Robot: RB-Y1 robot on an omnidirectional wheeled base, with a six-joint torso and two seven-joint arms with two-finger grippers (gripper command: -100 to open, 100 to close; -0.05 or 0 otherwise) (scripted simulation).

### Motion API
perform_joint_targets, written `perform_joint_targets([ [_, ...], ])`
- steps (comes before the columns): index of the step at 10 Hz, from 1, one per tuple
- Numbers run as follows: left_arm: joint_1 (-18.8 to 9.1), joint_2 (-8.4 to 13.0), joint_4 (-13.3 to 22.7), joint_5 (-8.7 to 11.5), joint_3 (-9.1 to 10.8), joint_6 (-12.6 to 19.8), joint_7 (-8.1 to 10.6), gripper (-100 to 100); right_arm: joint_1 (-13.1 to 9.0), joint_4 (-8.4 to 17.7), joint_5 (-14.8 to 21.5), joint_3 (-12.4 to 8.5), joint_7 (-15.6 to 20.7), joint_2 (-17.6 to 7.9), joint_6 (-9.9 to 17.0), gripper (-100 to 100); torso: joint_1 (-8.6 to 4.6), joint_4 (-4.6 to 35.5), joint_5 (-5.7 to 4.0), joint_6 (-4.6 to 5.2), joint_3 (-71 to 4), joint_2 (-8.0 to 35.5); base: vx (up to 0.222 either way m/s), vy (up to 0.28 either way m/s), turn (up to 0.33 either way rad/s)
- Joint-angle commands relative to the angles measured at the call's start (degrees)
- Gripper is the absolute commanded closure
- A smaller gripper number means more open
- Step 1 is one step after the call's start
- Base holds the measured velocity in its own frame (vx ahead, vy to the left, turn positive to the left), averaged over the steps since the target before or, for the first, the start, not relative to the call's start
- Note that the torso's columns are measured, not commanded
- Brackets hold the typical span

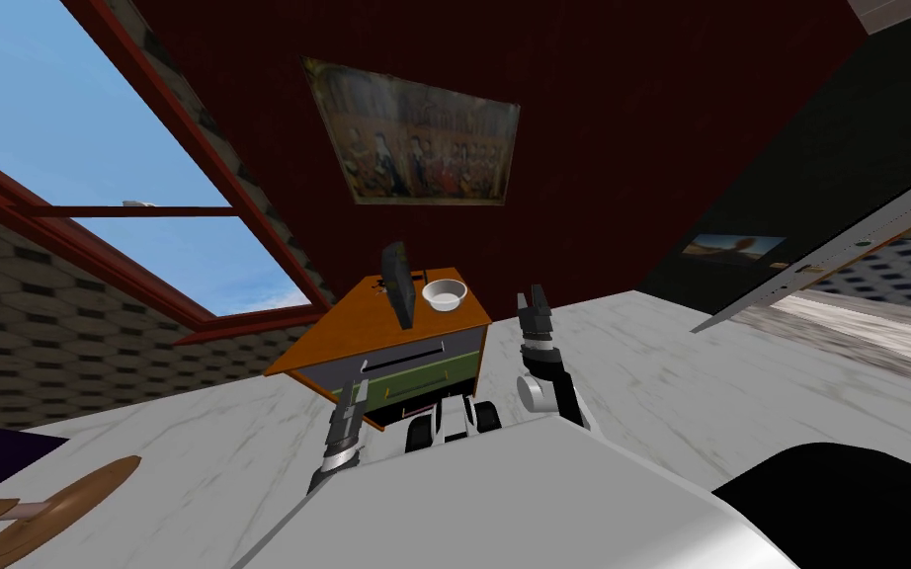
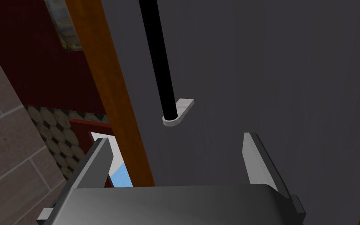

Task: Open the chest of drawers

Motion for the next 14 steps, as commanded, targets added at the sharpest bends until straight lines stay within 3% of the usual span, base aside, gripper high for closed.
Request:
perform_joint_targets([
  [1, -0.03, -0.09, -1.58, 0.14, 0.21, 2.7, 0.7, -100, 0.0, 0.0, 0.0, 0.0, 0.0, 0.0, 0.0, 0, 0.0, 0.0, 0.0, 0.0, -0.01, -0.01, -0.023, -0.021, -0.004],
  [8, -0.21, 0.28, -5.6, 0.38, 0.63, 9.6, 2.26, -100, 0.0, 0.0, 0.0, 0.0, 0.0, 0.0, 0.0, 0, -0.02, 0.0, -0.01, 0.0, 0.01, 0.01, -0.023, -0.022, -0.005],
  [14, -0.38, 2.5, -9.5, 0.62, 1.03, 16.25, 3.77, -100, 0.0, 0.0, 0.0, 0.0, 0.0, 0.0, 0.0, 0, 0.01, -0.01, 0.0, 0.0, -0.01, -0.02, -0.025, -0.025, -0.005],
])
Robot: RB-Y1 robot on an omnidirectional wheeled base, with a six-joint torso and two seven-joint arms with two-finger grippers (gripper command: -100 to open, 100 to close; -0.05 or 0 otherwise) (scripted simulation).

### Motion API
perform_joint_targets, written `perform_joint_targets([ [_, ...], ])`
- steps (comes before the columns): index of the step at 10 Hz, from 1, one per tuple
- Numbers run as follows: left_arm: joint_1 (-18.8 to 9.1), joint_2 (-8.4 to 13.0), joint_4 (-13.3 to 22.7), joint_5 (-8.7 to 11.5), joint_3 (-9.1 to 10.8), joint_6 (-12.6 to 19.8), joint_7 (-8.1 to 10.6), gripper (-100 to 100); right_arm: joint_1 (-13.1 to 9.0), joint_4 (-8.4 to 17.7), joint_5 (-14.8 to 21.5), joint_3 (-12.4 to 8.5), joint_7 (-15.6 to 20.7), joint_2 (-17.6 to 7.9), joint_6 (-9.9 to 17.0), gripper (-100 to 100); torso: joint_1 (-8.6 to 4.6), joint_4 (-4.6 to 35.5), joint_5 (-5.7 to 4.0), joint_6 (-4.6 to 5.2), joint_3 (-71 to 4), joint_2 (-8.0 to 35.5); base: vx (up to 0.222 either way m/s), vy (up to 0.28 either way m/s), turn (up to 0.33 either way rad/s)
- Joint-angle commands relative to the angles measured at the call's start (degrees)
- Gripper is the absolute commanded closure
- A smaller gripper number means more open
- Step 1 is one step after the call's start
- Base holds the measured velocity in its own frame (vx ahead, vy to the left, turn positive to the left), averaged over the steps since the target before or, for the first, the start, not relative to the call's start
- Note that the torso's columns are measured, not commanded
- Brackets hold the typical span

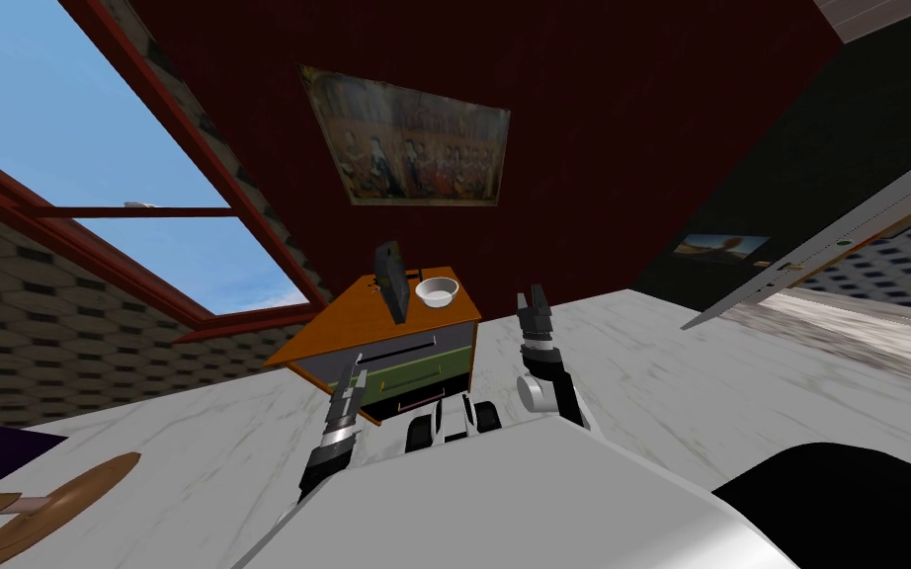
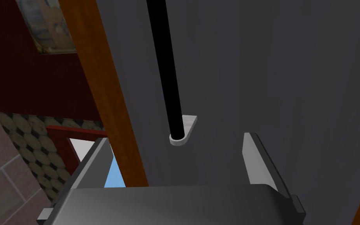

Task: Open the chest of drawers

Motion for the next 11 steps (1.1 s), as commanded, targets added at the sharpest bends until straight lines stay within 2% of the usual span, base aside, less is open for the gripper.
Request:
perform_joint_targets([
  [1, 0.0, 0.82, -1.43, 0.12, 0.18, 2.68, 0.7, -100, 0.0, 0.0, 0.0, 0.0, 0.0, 0.0, 0.0, 0, 0.0, 0.0, 0.0, 0.0, 0.0, 0.0, -0.023, -0.017, -0.006],
  [9, -0.33, 3.23, -6.27, 0.43, 0.7, 11.65, 2.66, -100, 0.0, 0.0, 0.0, 0.0, 0.0, 0.0, 0.0, 0, -0.02, 0.0, -0.01, 0.0, 0.0, 0.0, -0.024, -0.024, -0.005],
  [11, -0.32, 3.22, -6.35, 0.43, 0.7, 11.68, 2.66, -100, 0.0, 0.0, 0.0, 0.0, 0.0, 0.0, 0.0, 0, -0.01, 0.0, 0.0, 0.0, 0.01, 0.01, -0.016, -0.016, -0.002],
])
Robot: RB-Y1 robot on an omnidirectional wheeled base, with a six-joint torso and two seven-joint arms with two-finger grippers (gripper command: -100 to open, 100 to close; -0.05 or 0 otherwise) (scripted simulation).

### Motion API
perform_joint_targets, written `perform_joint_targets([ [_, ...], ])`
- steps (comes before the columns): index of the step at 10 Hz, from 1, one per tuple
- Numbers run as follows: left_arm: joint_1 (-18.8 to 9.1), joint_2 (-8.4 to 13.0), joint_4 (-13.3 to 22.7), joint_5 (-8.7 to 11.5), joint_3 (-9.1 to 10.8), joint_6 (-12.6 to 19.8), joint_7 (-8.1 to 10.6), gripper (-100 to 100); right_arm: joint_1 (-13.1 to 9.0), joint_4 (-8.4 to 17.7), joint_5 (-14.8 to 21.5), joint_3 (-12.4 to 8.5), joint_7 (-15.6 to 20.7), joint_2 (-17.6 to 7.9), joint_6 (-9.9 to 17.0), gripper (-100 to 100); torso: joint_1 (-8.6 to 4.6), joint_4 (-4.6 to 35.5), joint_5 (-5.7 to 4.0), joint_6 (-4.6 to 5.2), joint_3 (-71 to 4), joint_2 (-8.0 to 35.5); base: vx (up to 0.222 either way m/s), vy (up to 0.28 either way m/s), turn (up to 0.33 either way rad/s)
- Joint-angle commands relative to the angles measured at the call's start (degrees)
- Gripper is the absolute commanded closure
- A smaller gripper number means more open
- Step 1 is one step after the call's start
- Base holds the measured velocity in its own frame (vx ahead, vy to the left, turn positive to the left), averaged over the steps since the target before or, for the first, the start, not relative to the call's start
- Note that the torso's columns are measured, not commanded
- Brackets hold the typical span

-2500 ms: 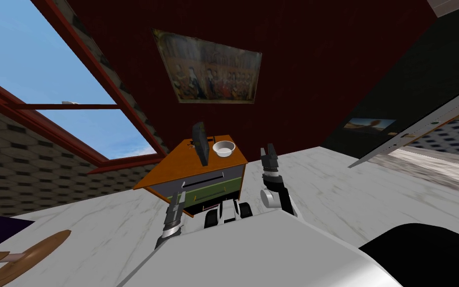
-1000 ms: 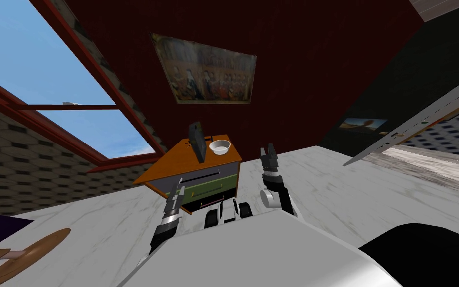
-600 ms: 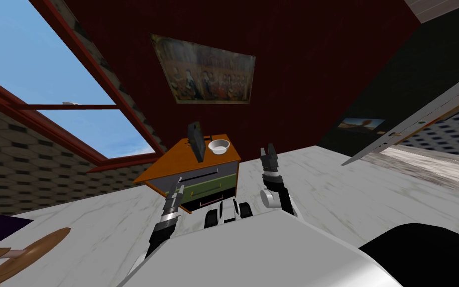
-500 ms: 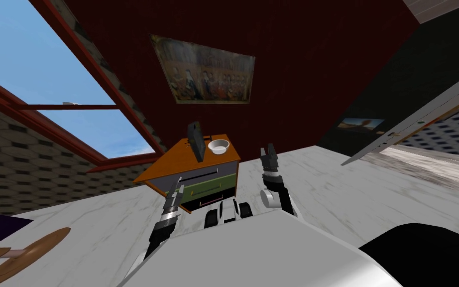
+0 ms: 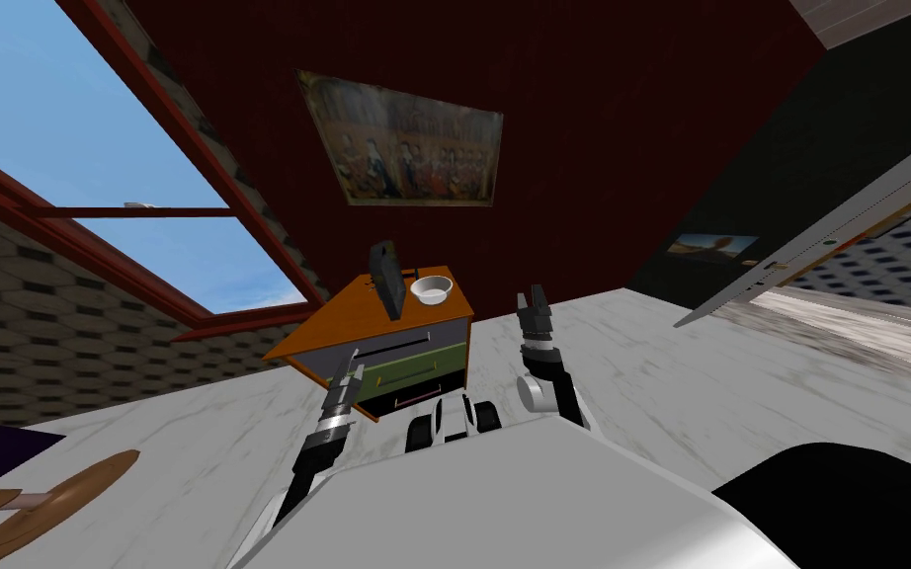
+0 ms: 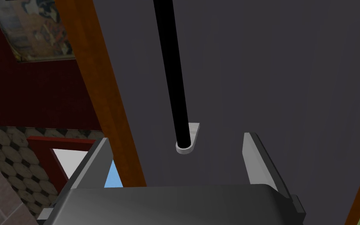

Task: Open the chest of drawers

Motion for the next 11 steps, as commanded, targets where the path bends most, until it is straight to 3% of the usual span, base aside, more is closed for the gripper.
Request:
perform_joint_targets([
  [1, 0.35, 0.71, -1.72, 0.27, 0.42, 1.61, 0.64, -100, 0.0, 0.0, 0.0, 0.0, 0.0, 0.0, 0.0, 0, 0.04, -0.01, 0.01, 0.0, -0.02, -0.03, 0.047, -0.021, -0.016],
  [3, 0.47, 0.94, -2.1, 0.35, 0.55, 1.82, 0.76, -100, 0.02, 0.0, 0.0, 0.0, 0.0, 0.0, 0.0, 0, -0.04, -0.07, -0.01, 0.0, -0.16, -0.25, 0.068, -0.021, -0.008],
  [4, 0.11, 0.25, -0.61, 0.09, 0.14, 0.68, 0.24, 100, 0.01, 0.0, 0.0, 0.0, 0.0, 0.0, 0.0, 0, 0.02, -0.02, 0.0, 0.0, -0.03, -0.02, -0.038, 0.008, 0.018],
  [6, 1.59, 0.93, -2.82, 0.2, 0.17, 1.33, 1.03, 100, 0.0, 0.0, 0.0, 0.0, 0.0, 0.0, 0.0, 0, -0.03, 0.17, -0.1, -0.03, 0.16, 0.28, -0.053, -0.009, 0.011],
  [9, 3.23, 1.47, -4.81, 0.22, 0.1, 1.1, 1.68, 100, -0.02, 0.0, 0.0, 0.0, 0.0, 0.01, 0.0, 0, -0.17, 0.27, -0.2, -0.13, 0.28, 0.54, -0.177, -0.034, 0.033],
  [11, 4.46, 1.54, -4.81, 0.03, -0.42, 0.84, 1.92, 100, -0.01, 0.0, 0.0, 0.0, 0.0, 0.0, 0.0, 0, -0.1, 0.26, -0.28, -0.07, -0.03, 0.03, -0.112, -0.017, 0.019],
])
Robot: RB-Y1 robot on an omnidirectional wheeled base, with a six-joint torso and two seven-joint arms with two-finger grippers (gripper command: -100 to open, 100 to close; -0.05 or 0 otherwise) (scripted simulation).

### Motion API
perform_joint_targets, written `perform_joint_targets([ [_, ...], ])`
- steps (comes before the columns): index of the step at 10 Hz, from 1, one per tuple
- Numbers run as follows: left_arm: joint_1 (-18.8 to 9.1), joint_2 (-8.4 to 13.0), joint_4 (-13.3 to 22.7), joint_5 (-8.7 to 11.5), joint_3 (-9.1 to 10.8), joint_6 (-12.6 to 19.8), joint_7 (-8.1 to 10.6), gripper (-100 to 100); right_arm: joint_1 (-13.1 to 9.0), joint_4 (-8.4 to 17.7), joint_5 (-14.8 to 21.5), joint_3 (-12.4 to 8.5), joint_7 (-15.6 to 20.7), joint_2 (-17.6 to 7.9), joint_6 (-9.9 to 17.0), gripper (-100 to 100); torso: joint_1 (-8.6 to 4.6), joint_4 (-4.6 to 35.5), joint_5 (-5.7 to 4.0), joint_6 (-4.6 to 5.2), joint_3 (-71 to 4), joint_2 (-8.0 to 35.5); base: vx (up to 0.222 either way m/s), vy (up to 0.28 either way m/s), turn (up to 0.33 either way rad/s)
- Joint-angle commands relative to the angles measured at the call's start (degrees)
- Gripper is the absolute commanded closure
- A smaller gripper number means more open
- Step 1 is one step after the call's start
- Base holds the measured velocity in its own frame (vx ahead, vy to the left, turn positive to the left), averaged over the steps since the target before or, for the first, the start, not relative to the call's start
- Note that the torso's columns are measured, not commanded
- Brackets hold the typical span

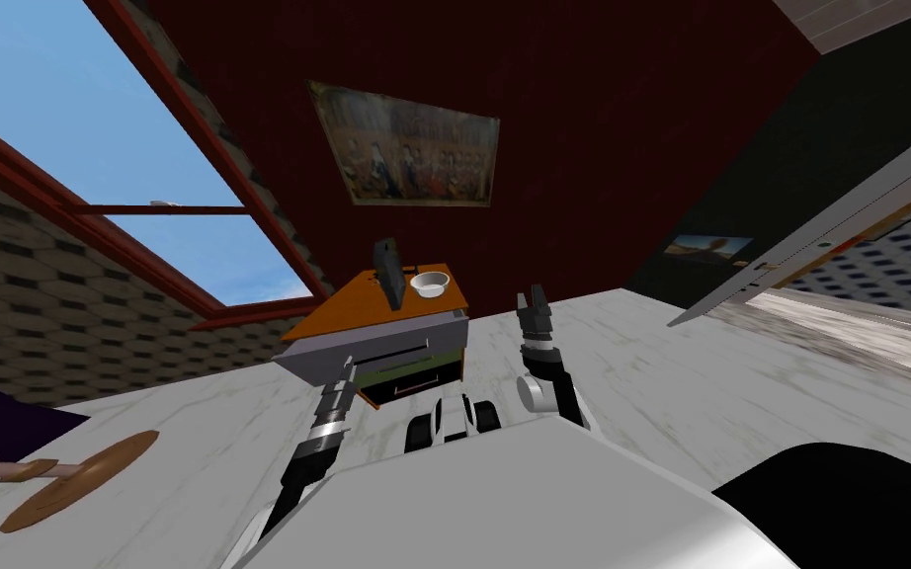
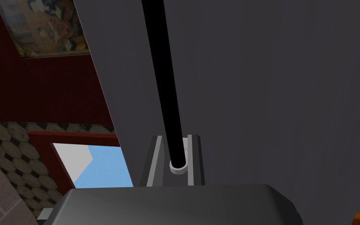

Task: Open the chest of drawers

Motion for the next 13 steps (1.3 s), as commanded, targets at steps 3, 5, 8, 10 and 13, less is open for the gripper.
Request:
perform_joint_targets([
  [3, 2.65, 0.61, -2.58, -0.19, -0.3, -1.53, 0.66, 100, -0.01, 0.0, 0.0, 0.0, 0.0, 0.0, 0.0, 0, -0.05, -0.01, 0.04, -0.04, 0.16, 0.29, -0.171, -0.024, 0.04],
  [5, 4.0, 0.63, -2.76, -0.4, -0.85, -1.9, 0.86, 100, 0.0, 0.0, 0.0, 0.0, 0.0, 0.0, 0.0, 0, -0.03, -0.01, 0.01, 0.02, 0.01, 0.02, -0.118, -0.018, 0.031],
  [8, 5.29, 0.84, -3.87, -0.57, -1.08, -3.13, 1.09, 100, -0.01, 0.0, 0.0, 0.0, 0.0, 0.0, 0.0, 0, -0.08, 0.02, 0.01, 0.02, 0.14, 0.28, -0.183, -0.012, 0.035],
  [10, 8.41, 2.02, -7.72, -0.1, -0.56, -0.97, 2.57, -100, 0.01, 0.0, 0.0, 0.0, 0.0, 0.0, 0.0, 0, -0.04, -0.14, 0.09, 0.01, -0.04, -0.12, -0.005, -0.019, 0.024],
  [13, 11.54, 3.27, -12.01, 0.39, 0.17, 0.2, 4.05, -100, 0.03, -0.01, 0.0, 0.0, 0.0, 0.0, -0.01, 0, 0.11, -0.29, 0.24, 0.13, -0.17, -0.32, 0.073, -0.019, 0.015],
])
